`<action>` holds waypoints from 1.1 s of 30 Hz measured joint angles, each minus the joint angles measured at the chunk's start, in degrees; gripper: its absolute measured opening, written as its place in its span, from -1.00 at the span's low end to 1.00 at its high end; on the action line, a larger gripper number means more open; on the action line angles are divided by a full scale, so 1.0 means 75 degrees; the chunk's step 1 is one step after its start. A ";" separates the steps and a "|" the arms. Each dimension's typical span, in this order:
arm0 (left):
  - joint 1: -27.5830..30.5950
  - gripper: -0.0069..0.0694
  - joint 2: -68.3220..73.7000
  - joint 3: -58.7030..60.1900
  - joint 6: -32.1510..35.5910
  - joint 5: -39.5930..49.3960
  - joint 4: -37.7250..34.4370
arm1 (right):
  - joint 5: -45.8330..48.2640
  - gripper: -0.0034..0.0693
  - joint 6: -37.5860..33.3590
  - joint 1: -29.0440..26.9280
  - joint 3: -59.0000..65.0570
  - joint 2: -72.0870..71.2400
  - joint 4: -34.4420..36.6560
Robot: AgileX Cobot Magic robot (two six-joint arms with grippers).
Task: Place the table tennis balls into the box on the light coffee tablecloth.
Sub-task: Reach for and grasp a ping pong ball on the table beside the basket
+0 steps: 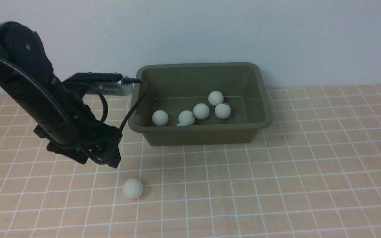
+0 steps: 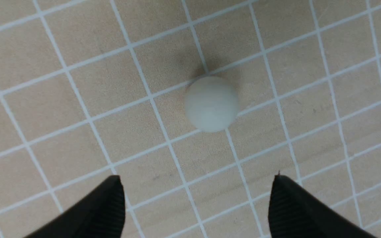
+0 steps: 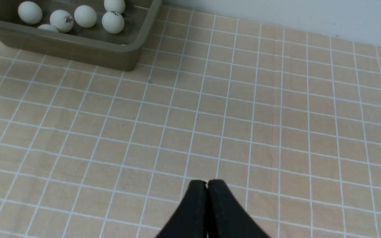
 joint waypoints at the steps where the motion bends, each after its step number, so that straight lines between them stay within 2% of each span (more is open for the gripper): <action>1: -0.0016 0.46 0.0114 0.0018 0.0034 -0.0089 -0.0064 | -0.0007 -0.96 0.0000 0.0000 0.0000 0.0000 0.0036; 5: -0.0246 0.46 0.0511 0.0034 0.0176 -0.0440 -0.0140 | -0.0032 -0.96 0.0000 0.0000 0.0000 0.0000 0.0109; 8: -0.0810 0.46 0.0808 0.0034 0.0197 -0.0844 -0.0057 | -0.0043 -0.96 0.0000 0.0000 0.0000 0.0000 0.0245; 10: -0.1171 0.46 0.0929 0.0034 0.0160 -0.1068 0.0289 | -0.0050 -0.96 0.0000 0.0000 0.0000 0.0000 0.0275; 14: -0.1576 0.46 0.0986 0.0034 -0.0560 -0.1358 0.1345 | -0.0050 -0.96 0.0000 0.0000 0.0000 0.0000 0.0283; 20: -0.1607 0.46 0.1025 0.0034 -0.1159 -0.1454 0.1969 | -0.0050 -0.96 0.0000 0.0000 0.0000 0.0000 0.0309; 33: -0.1622 0.46 0.1583 0.0042 -0.1204 -0.1567 0.1814 | -0.0050 -0.96 0.0000 0.0000 0.0000 0.0000 0.0327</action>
